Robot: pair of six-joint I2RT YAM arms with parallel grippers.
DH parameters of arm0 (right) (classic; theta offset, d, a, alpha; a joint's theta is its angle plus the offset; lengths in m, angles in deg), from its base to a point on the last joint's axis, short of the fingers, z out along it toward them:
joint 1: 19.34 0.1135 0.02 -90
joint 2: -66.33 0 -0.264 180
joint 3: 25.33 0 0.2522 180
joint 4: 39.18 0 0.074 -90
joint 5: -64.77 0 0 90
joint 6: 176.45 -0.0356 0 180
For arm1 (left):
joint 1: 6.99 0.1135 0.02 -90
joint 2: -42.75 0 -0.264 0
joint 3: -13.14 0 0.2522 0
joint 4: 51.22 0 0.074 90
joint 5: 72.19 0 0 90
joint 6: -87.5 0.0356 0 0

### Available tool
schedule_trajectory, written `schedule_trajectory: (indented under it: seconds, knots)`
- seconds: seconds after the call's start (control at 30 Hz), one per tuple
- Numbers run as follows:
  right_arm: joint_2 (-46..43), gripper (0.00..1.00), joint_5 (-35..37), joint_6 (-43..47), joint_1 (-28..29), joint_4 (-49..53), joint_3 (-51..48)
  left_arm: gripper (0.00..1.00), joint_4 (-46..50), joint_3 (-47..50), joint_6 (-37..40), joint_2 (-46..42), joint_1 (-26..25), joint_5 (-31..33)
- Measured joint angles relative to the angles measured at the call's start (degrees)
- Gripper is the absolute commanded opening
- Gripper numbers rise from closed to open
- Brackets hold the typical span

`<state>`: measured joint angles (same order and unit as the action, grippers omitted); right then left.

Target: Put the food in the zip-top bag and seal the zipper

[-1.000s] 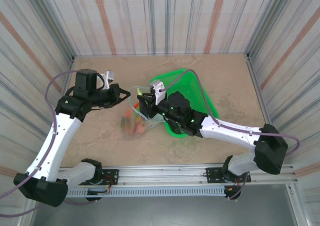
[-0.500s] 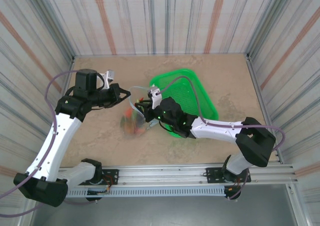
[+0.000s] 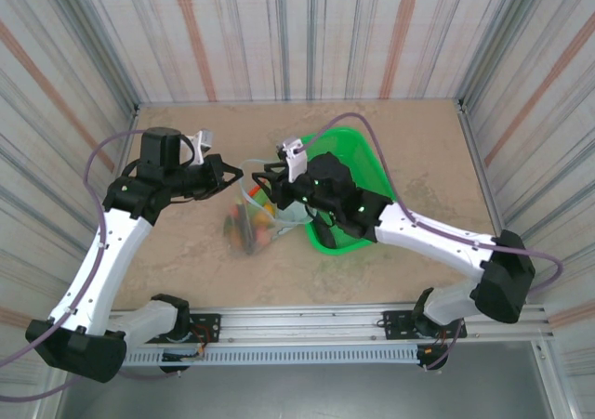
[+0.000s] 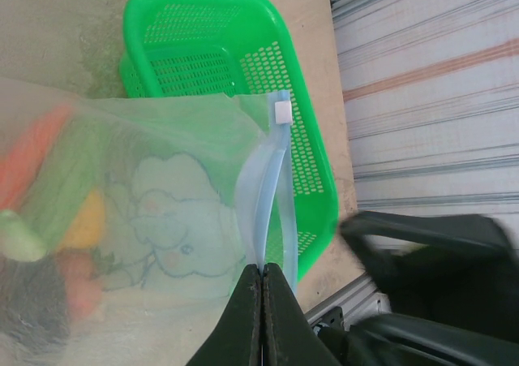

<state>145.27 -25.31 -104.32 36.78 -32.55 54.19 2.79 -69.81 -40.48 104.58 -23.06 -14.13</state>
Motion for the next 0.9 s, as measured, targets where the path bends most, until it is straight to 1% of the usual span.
schedule_trajectory:
  seconds: [0.1, 0.17, 0.23, 0.33, 0.5, 0.57, 0.7, 0.9]
  knots:
    - [-2.73, 0.42, 0.81, 1.92, -0.31, 7.02, 4.04, 0.0, 0.0, -0.07, 0.0, 0.0, 0.0, 0.02]
    - [-4.61, 0.42, 1.62, 2.08, -1.53, 11.65, 5.18, 0.0, 0.0, -0.07, 0.0, 0.0, 0.0, 0.02]
    - [-5.99, 0.42, 1.51, 1.92, -4.15, 16.79, 6.03, 0.0, 0.0, -0.07, 0.0, 0.0, 0.0, 0.02]
    - [-6.95, 0.43, -0.13, 1.27, -9.94, 23.91, 6.47, 0.0, 0.0, -0.07, 0.0, 0.0, 0.0, 0.0]
    - [-6.97, 0.42, -4.81, -0.96, -18.97, 34.01, 5.05, 0.0, 0.22, -0.07, 0.02, 0.0, 0.0, 0.02]
    - [-6.71, 0.42, -6.34, -1.38, -21.09, 36.98, 3.72, 0.0, 0.24, -0.07, 0.02, 0.0, 0.0, 0.02]
    - [-3.98, 0.43, -8.09, -1.42, -22.03, 40.63, 0.87, 0.0, 0.31, -0.07, -0.02, 0.0, 0.0, 0.0]
    - [5.14, 0.51, -10.78, -1.05, -22.56, 43.01, -1.99, 0.0, 0.61, -0.07, -0.48, 0.0, 0.0, -0.07]
